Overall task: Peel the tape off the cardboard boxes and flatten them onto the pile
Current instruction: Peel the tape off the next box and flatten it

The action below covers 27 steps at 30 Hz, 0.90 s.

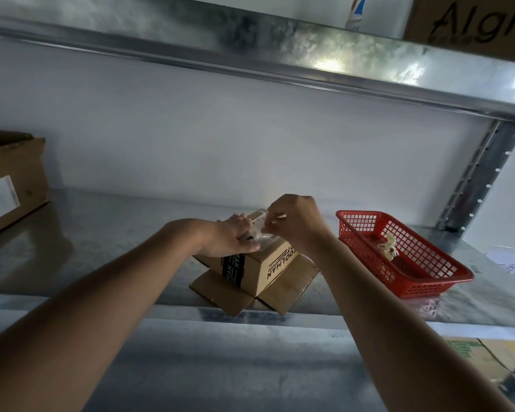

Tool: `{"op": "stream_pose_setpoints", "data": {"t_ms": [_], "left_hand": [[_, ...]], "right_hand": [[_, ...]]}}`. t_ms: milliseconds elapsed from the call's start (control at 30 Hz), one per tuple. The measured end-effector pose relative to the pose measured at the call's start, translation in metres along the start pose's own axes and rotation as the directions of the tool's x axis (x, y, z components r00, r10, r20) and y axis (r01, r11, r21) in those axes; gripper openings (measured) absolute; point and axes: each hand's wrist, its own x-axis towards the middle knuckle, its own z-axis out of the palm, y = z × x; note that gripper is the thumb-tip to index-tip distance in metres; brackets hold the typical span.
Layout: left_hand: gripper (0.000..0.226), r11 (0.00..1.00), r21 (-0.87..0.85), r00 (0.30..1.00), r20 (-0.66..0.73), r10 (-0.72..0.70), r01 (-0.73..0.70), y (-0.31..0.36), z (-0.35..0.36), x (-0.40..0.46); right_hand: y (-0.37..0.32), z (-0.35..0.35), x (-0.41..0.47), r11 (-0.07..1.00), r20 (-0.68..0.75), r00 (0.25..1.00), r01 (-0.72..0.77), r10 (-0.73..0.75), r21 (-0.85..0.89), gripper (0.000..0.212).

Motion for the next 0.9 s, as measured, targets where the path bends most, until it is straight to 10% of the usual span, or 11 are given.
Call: {"op": "stream_pose_setpoints", "data": {"t_ms": [333, 667, 900], "left_hand": [[0.079, 0.999, -0.017, 0.999, -0.015, 0.028, -0.029, -0.003, 0.007, 0.002], [0.079, 0.999, -0.053, 1.000, -0.026, 0.005, -0.006, -0.003, 0.007, 0.008], [0.072, 1.000, 0.003, 1.000, -0.002, -0.031, 0.031, 0.000, 0.007, 0.011]], "right_hand": [[0.002, 0.004, -0.005, 0.966, -0.302, 0.949, -0.154, 0.086, -0.208, 0.009], [0.006, 0.014, -0.009, 0.995, 0.115, 0.993, 0.025, -0.014, -0.093, 0.024], [0.011, 0.009, -0.008, 0.995, 0.101, 0.992, -0.076, 0.070, 0.060, 0.027]]}}
